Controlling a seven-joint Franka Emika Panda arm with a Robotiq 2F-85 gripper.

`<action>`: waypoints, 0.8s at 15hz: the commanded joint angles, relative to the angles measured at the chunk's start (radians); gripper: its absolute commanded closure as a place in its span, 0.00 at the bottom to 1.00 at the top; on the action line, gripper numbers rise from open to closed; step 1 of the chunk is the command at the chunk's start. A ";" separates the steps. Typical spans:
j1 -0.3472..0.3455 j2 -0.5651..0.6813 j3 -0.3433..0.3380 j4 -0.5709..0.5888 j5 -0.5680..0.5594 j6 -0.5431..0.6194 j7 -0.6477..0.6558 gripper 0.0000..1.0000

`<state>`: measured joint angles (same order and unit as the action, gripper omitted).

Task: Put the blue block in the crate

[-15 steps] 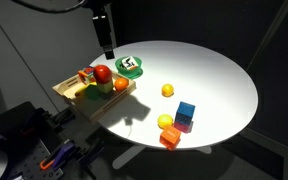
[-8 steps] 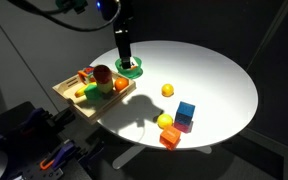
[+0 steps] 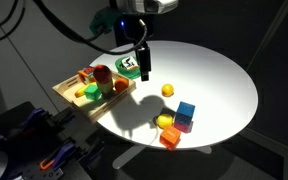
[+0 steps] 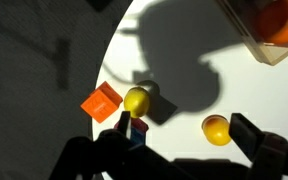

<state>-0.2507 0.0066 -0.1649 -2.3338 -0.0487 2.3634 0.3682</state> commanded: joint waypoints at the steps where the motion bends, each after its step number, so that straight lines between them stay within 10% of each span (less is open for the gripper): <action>1: 0.005 0.069 -0.036 0.048 -0.016 0.060 0.026 0.00; 12: 0.016 0.133 -0.086 0.060 0.018 0.068 0.014 0.00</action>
<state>-0.2469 0.1390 -0.2382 -2.2755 -0.0333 2.4327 0.3844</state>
